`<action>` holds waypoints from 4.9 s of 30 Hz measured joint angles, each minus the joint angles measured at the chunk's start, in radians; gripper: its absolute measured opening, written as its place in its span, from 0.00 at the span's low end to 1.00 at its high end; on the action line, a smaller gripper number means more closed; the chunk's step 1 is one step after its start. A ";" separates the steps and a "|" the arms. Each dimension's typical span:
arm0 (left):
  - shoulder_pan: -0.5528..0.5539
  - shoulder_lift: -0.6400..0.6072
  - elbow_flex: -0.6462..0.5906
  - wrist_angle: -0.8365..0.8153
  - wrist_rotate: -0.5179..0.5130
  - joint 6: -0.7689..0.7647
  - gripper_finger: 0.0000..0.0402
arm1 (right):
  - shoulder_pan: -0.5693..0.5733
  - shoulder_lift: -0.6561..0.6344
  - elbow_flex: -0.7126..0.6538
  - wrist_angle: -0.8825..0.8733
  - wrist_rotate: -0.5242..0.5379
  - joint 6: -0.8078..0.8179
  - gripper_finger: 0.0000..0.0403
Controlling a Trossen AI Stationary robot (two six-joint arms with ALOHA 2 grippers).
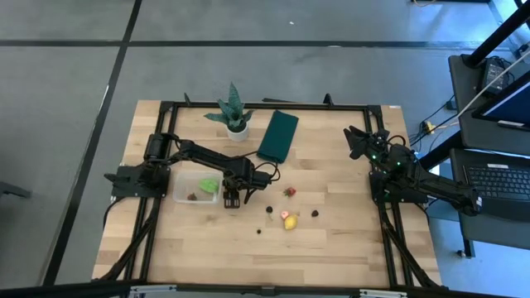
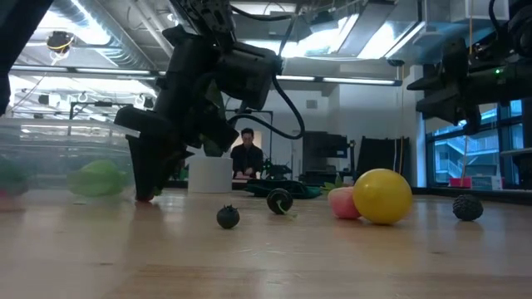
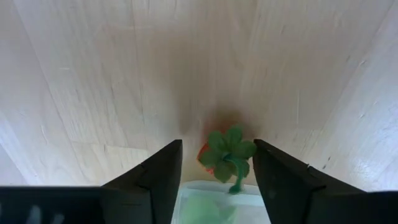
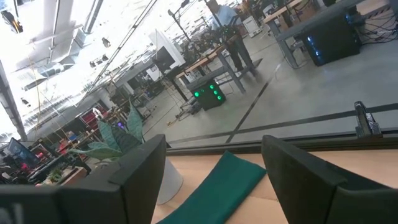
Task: Pick and placing Produce into tupperware
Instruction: Put the left strawberry into the transparent bin, then put the strawberry into the transparent bin
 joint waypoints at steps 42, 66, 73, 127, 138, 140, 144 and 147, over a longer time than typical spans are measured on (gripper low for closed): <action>0.000 0.000 0.016 -0.037 -0.003 0.005 0.00 | 0.000 0.000 0.000 0.000 0.000 0.001 0.66; 0.012 -0.049 0.533 -0.431 -0.090 0.035 0.00 | 0.000 0.000 0.000 0.000 0.000 0.005 0.66; 0.011 -0.207 0.524 -0.431 -0.007 -0.017 0.00 | 0.000 -0.001 0.000 0.015 -0.007 0.004 0.66; -0.303 -1.124 -0.752 0.352 -0.298 -0.913 0.01 | 0.000 -0.002 0.000 0.002 -0.044 -0.003 0.66; -0.303 -1.124 -0.752 0.347 -0.272 -0.970 0.09 | 0.000 -0.002 0.000 0.001 -0.044 -0.003 0.66; -0.303 -1.123 -0.752 0.346 -0.259 -0.970 0.14 | 0.000 -0.002 0.000 0.001 -0.044 -0.003 0.66; -0.303 -1.123 -0.752 0.346 -0.259 -0.970 0.24 | 0.000 -0.002 0.000 0.001 -0.044 -0.002 0.66; -0.303 -1.123 -0.752 0.346 -0.261 -0.970 0.31 | 0.000 -0.002 0.000 0.001 -0.044 -0.001 0.66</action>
